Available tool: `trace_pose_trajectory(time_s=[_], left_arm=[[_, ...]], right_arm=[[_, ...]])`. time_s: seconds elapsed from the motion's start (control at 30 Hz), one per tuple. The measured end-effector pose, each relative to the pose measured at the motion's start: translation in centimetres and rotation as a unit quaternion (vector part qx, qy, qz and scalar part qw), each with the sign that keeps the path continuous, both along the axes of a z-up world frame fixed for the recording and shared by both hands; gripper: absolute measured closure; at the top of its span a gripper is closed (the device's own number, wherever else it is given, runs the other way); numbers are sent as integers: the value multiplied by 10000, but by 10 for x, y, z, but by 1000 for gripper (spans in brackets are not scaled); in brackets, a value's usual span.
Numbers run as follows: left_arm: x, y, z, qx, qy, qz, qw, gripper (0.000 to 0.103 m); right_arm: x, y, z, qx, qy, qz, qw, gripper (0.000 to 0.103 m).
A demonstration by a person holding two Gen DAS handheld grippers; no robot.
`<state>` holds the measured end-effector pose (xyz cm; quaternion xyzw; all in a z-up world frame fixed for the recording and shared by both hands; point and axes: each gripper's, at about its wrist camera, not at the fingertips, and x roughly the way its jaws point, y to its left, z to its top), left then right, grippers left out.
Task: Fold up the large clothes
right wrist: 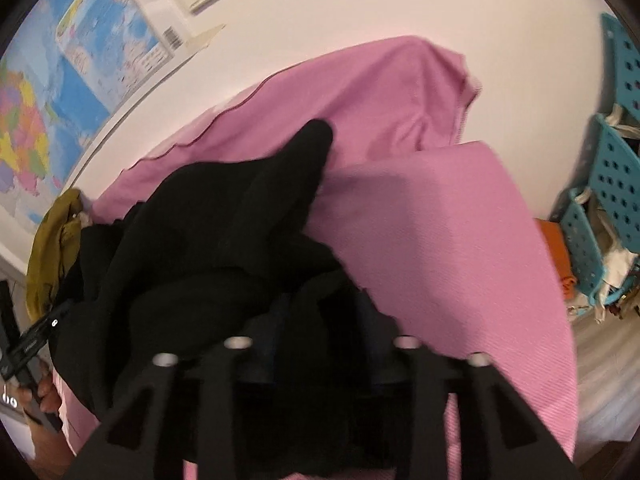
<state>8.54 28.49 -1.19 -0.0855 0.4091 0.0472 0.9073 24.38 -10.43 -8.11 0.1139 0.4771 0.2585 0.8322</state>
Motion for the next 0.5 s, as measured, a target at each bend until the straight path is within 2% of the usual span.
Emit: trace_pose_trajectory(time_s=[0.1, 0.17, 0.27, 0.37, 0.5], left_arm=[[-18, 8, 5, -89, -66, 30, 9999, 43], [-29, 14, 5, -209, -109, 72, 9997, 42], [-48, 21, 6, -348, -208, 107, 9991, 42], [-72, 22, 10, -531, -407, 82, 9977, 41], [-107, 25, 11, -1155, -560, -242, 9914, 37]], right_arm=[[-9, -18, 6, 347, -9, -92, 9994, 52], [-22, -31, 13, 519, -108, -222, 9983, 37], [-44, -48, 21, 901, -134, -294, 9954, 36], [-72, -61, 21, 1404, -28, -188, 9899, 30], [-100, -53, 1, 1997, 515, 247, 9782, 25]])
